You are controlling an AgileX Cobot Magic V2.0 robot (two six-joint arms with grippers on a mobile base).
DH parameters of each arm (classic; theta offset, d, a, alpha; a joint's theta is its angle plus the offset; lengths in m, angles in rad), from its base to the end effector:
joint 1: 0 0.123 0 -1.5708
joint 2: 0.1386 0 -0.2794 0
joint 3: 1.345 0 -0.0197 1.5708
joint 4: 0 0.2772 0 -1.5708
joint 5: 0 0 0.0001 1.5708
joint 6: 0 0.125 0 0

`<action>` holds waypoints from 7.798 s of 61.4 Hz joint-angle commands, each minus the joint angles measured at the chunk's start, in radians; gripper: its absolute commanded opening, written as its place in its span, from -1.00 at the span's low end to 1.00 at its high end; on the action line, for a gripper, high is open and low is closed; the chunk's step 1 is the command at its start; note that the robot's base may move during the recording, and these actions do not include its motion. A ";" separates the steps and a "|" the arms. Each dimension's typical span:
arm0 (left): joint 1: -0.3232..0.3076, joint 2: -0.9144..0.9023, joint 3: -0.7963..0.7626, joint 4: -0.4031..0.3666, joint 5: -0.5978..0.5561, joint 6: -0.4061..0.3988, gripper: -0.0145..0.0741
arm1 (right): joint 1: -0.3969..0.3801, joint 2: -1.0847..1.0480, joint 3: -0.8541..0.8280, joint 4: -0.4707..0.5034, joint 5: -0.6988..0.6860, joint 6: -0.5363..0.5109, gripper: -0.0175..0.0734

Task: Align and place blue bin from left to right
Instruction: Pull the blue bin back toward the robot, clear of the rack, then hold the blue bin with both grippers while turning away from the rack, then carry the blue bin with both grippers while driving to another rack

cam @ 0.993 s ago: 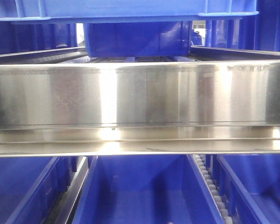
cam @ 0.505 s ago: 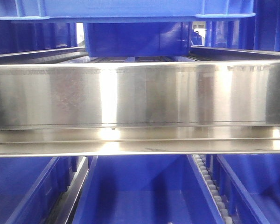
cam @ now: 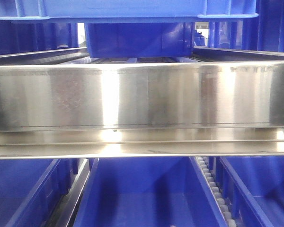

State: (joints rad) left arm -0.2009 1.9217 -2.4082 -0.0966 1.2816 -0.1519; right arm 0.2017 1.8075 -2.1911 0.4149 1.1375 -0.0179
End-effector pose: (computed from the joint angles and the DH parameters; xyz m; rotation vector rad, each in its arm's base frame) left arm 0.4368 -0.1007 0.4557 0.0734 2.2911 -0.3041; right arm 0.4164 0.1318 0.4574 -0.2529 2.2055 0.6160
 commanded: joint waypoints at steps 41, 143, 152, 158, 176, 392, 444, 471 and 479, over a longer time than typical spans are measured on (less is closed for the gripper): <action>-0.012 -0.034 -0.019 -0.099 -0.104 0.009 -0.67 | 0.011 -0.012 -0.019 0.062 -0.069 -0.035 -0.79; -0.012 -0.034 -0.019 -0.099 -0.104 0.009 -0.67 | 0.011 -0.013 -0.019 0.062 -0.073 -0.035 -0.79; -0.012 -0.034 -0.019 -0.099 -0.104 0.009 -0.67 | 0.011 -0.013 -0.019 0.062 -0.073 -0.035 -0.79; -0.012 -0.034 -0.019 -0.099 -0.104 0.009 -0.67 | 0.011 -0.013 -0.019 0.062 -0.073 -0.035 -0.79; -0.012 -0.034 -0.019 -0.099 -0.104 0.009 -0.67 | 0.011 -0.013 -0.019 0.062 -0.073 -0.035 -0.79; -0.012 -0.034 -0.019 -0.099 -0.104 0.009 -0.67 | 0.011 -0.013 -0.019 0.062 -0.073 -0.035 -0.79; -0.012 -0.034 -0.019 -0.099 -0.106 0.009 -0.67 | 0.011 -0.013 -0.019 0.062 -0.073 -0.035 -0.79; -0.012 -0.034 -0.019 -0.099 -0.106 0.009 -0.67 | 0.011 -0.013 -0.019 0.062 -0.073 -0.035 -0.79; -0.012 -0.034 -0.019 -0.099 -0.106 0.009 -0.67 | 0.011 -0.013 -0.019 0.062 -0.073 -0.035 -0.79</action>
State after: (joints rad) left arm -0.2009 1.9217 -2.4082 -0.0915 1.2754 -0.1519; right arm 0.2034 1.8120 -2.1911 0.4166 1.1355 -0.0179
